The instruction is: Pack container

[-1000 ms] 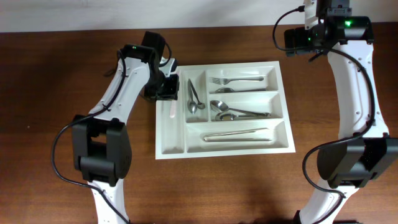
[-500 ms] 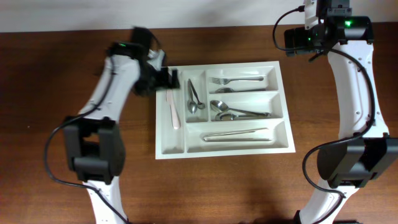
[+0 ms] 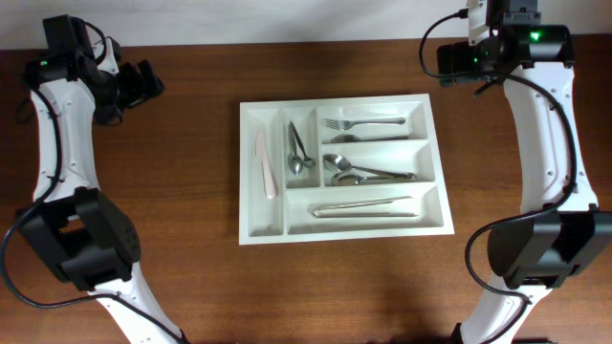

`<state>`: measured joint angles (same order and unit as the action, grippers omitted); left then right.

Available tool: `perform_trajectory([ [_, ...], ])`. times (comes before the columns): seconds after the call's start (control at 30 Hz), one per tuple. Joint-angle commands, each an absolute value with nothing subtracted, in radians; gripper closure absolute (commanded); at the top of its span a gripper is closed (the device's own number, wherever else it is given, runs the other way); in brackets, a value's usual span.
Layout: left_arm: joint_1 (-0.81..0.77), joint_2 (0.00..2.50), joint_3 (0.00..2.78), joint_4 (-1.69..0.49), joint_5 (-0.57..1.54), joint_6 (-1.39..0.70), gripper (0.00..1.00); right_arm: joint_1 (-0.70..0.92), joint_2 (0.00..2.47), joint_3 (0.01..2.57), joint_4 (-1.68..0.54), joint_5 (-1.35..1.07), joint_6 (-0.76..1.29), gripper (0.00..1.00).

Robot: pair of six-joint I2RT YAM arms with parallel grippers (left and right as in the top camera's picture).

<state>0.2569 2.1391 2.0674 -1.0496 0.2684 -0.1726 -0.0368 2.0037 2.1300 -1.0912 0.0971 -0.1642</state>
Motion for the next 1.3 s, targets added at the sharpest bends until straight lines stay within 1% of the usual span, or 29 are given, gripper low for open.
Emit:
perform_trajectory([
  [0.0, 0.27, 2.107, 2.077, -1.048, 0.265, -0.157, 0.01, -0.038, 1.995, 2.147, -1.088, 0.106, -0.159, 0.01],
  [0.43, 0.27, 2.107, 2.077, -1.048, 0.265, -0.156, 0.01, -0.04, 1.969, 2.147, -1.088, 0.105, -0.159, 0.01],
  [0.7, 0.27, 2.107, 2.077, -1.048, 0.265, -0.157, 0.01, 0.0, 1.55, 2.147, -1.088, 0.105, -0.159, 0.01],
  [0.77, 0.27, 2.107, 2.077, -1.048, 0.265, -0.157, 0.01, 0.0, 1.403, 2.147, -1.088, 0.106, -0.159, 0.01],
  [1.03, 0.27, 2.107, 2.077, -1.048, 0.265, -0.157, 0.01, 0.0, 0.997, 2.122, -1.081, 0.106, -0.16, 0.01],
  [1.1, 0.27, 2.107, 2.077, -1.048, 0.265, -0.157, 0.01, 0.0, 0.915, 2.086, -1.073, 0.121, -0.159, 0.01],
  [1.2, 0.27, 2.107, 2.077, -1.048, 0.265, -0.157, 0.01, 0.0, 0.76, 1.954, -1.028, 0.097, -0.153, 0.01],
  [1.23, 0.27, 2.107, 2.077, -1.048, 0.265, -0.157, 0.01, 0.0, 0.715, 1.903, -1.003, 0.086, -0.142, 0.01],
  [1.27, 0.27, 2.107, 2.077, -1.048, 0.265, -0.157, 0.01, 0.0, 0.631, 1.798, -0.95, 0.07, -0.112, 0.01],
])
